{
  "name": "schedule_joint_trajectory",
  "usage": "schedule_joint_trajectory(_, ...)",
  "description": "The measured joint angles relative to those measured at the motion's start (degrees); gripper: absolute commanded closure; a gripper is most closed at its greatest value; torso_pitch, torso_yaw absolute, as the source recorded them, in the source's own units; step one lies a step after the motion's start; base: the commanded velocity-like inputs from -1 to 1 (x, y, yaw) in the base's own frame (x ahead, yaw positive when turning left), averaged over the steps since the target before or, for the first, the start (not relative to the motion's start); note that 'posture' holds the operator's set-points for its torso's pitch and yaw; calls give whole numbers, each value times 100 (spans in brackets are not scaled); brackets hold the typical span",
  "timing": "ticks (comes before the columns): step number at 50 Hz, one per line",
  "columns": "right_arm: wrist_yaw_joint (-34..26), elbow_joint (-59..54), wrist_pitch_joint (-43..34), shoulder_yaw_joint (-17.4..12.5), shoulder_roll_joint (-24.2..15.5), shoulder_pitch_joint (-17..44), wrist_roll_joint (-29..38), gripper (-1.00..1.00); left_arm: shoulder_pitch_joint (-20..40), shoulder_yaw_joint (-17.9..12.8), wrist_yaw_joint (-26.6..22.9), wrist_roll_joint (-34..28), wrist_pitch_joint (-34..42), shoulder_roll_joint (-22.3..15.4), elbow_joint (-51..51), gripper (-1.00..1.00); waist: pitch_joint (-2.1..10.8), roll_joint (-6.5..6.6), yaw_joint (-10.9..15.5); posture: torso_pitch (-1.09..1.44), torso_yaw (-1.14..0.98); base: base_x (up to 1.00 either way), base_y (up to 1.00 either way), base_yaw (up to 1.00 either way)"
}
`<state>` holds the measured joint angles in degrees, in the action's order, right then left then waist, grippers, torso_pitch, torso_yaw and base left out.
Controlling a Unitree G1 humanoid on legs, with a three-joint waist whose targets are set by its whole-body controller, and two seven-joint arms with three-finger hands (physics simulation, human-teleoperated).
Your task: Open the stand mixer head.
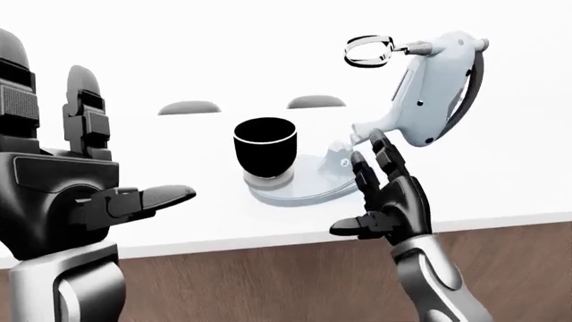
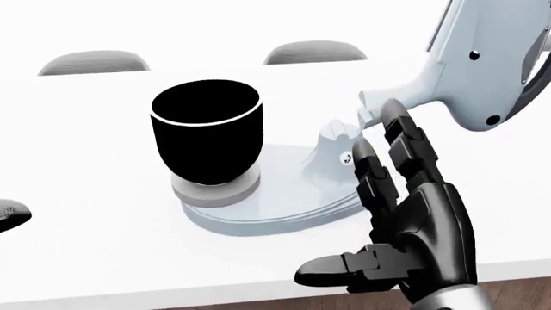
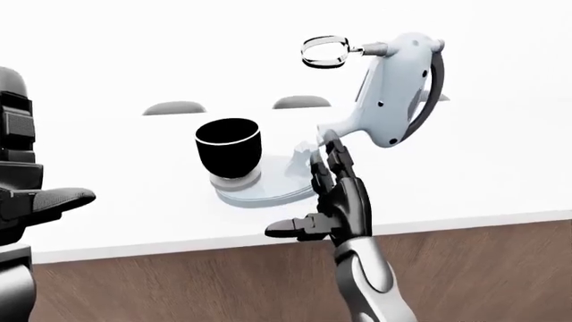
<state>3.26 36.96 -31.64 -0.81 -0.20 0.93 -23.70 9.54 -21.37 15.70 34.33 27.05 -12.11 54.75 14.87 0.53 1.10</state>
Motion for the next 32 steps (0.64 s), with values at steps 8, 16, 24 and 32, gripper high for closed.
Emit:
schedule_joint_trajectory(8,20,28,-37,-13,2,46,-38,-100,9,-25,25,36,6,-24,23,-98,9,-1,-4,-32,0,0,0,0)
schedule_joint_trajectory(16,7,-91,-14,-44,-5,51,-26,-100,28,-47,49,65,22,-47,29,-98,1,4,-5,-32,0,0,0,0)
schedule_joint_trajectory(24,7,-87,-11,-45,-3,67,-45,-100,35,-40,63,73,21,-56,22,-98,6,4,-7,-32,0,0,0,0)
schedule_joint_trajectory(32,23,-190,-6,-67,0,70,-68,-100,51,-73,88,108,17,-84,13,-98,3,7,-8,-32,0,0,0,0)
